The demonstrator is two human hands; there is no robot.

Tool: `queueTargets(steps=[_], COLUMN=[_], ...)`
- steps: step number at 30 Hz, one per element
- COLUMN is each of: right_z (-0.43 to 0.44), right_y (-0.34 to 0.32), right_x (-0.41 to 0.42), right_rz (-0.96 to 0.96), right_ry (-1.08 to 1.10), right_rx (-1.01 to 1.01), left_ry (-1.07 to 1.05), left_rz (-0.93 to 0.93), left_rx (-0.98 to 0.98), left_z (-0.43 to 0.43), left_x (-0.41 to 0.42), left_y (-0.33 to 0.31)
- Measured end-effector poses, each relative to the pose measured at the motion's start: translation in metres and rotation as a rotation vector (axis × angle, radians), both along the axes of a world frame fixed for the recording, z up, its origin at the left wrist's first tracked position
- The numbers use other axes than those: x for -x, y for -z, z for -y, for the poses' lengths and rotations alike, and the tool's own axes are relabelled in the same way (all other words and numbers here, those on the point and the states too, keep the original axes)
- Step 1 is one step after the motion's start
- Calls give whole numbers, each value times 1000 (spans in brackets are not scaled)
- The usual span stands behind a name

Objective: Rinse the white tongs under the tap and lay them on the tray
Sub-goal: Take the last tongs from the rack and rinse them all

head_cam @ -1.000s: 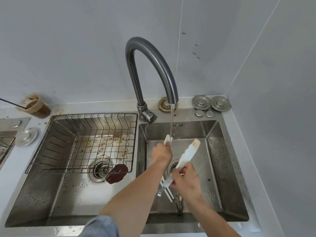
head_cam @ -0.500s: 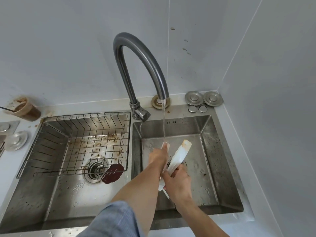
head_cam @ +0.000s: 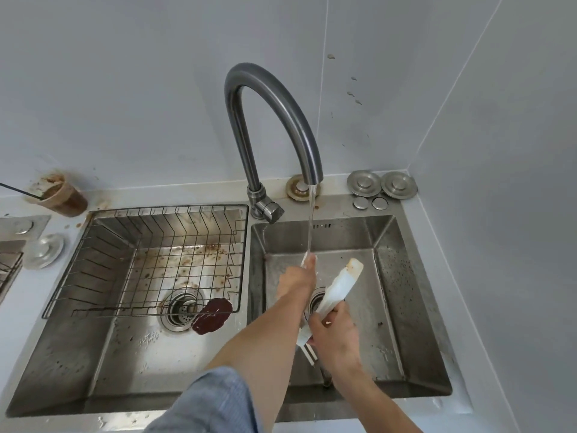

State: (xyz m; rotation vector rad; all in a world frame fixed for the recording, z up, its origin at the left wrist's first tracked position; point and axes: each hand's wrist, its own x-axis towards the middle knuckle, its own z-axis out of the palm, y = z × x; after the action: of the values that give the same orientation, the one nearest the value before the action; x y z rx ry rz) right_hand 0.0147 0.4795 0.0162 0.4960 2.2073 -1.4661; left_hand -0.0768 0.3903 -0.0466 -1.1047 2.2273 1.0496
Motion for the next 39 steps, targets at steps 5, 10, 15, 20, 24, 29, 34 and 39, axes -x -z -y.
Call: queueTargets(steps=[5, 10, 15, 20, 24, 29, 34, 39], right_z=[10, 2, -10, -12, -14, -17, -17, -19], right_y=[1, 12, 28, 31, 29, 28, 28, 32], right_x=[4, 16, 20, 21, 22, 22, 23, 22], right_rz=[-15, 107, 150, 194, 184, 168, 188, 228], right_ry=[-2, 103, 190, 298, 300, 276, 269, 217], right_rx=[-62, 88, 182, 245, 237, 205, 173, 135], left_ry=[22, -205, -329, -283, -332, -432, -470, -453], left_rz=[61, -80, -152, -240, -180, -51, -90, -191], left_rx=[-10, -438, -909, -1271, -1232, -982, -1031, -1236], left_z=[-1, 2, 23, 20, 11, 8, 7, 11], left_x=[7, 6, 3, -4, 1, 11, 9, -9], left_y=[-6, -11, -26, -41, -43, -39, -30, -25])
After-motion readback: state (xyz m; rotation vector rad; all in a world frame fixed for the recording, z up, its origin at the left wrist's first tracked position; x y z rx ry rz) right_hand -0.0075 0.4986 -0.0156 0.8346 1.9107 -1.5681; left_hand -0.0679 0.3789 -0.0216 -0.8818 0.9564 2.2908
